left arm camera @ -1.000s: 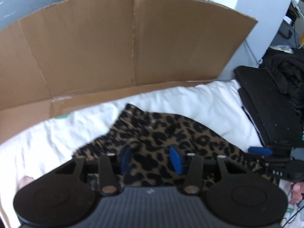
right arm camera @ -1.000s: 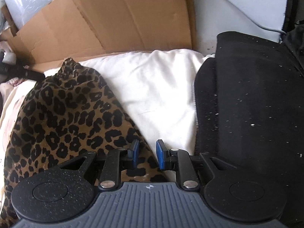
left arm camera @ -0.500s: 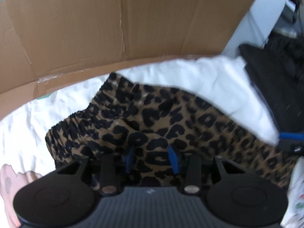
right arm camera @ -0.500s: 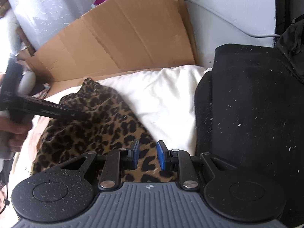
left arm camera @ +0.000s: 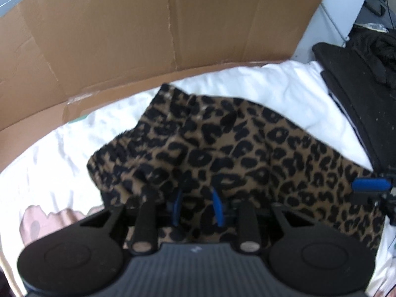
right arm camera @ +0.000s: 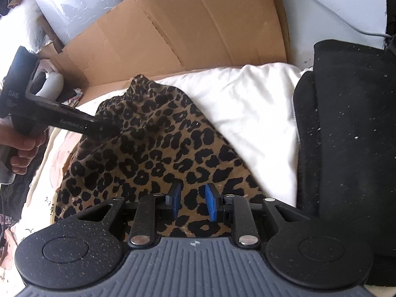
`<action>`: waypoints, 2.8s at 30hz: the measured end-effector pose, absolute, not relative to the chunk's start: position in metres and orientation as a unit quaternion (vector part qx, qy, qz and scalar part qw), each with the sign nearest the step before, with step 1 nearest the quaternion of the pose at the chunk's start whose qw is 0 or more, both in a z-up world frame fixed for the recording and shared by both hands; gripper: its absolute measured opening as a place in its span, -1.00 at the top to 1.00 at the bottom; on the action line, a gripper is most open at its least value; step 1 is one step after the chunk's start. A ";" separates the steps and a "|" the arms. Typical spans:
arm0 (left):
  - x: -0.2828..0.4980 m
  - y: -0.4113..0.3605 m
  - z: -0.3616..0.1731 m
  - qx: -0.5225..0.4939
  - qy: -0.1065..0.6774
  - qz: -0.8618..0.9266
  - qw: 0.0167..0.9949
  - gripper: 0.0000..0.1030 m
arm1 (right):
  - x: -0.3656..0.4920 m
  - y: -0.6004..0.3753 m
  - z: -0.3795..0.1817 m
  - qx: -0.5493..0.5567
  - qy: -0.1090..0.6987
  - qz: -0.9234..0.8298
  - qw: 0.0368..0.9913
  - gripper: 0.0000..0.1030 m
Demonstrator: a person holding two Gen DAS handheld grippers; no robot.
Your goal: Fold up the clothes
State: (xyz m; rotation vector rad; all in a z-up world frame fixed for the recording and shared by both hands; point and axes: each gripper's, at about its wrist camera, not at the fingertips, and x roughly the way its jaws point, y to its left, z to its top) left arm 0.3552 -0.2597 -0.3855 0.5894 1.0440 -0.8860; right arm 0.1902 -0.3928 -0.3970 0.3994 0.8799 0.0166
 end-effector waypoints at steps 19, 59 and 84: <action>0.347 -0.222 -0.368 0.253 0.468 -0.396 0.749 0.60 | 0.155 -0.414 -0.410 0.177 0.445 -0.061 0.875 0.55; 0.245 -0.079 -0.350 0.151 0.459 -0.398 0.780 0.22 | 0.097 -0.365 -0.376 0.154 0.464 0.021 0.872 0.24; 0.175 -0.014 -0.353 0.123 0.502 -0.403 0.755 -0.42 | 0.071 -0.287 -0.331 0.103 0.444 0.128 0.881 -0.66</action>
